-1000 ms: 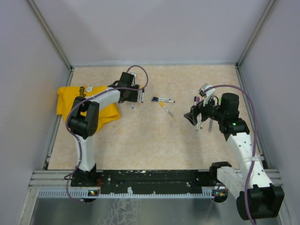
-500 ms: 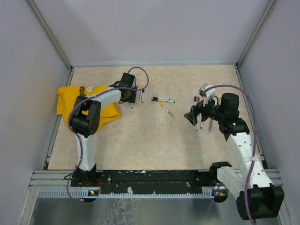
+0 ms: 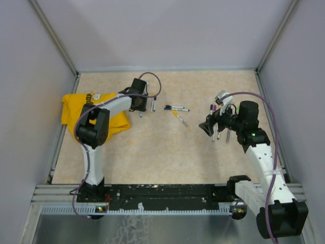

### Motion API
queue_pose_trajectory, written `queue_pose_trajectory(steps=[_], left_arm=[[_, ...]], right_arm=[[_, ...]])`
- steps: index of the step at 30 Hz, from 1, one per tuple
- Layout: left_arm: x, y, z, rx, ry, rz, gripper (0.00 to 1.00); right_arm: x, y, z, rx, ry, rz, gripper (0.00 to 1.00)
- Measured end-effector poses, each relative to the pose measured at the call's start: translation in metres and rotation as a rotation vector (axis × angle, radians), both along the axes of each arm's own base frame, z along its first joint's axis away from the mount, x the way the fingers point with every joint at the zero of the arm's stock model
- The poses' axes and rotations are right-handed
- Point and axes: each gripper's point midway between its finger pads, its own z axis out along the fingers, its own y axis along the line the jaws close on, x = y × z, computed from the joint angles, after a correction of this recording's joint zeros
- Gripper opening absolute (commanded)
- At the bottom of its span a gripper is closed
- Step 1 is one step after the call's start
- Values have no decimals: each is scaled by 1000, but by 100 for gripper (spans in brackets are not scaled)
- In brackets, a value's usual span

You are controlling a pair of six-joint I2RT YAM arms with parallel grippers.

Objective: Open the pen caps
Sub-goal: Pick up the pen from the center of the board.

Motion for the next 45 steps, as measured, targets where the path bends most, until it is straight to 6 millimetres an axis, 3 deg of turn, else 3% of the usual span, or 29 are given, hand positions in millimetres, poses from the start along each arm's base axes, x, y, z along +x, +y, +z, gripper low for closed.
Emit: queue_pose_trajectory(steps=[16, 29, 45], left_arm=[[-3, 4, 0, 2, 0, 10, 0], [-41, 13, -1, -34, 23, 23, 0], [-108, 8, -2, -221, 21, 20, 0]], right_arm=[[-1, 2, 0, 1, 0, 7, 98], [-7, 17, -14, 41, 60, 72, 96], [-29, 58, -37, 173, 172, 256, 91]])
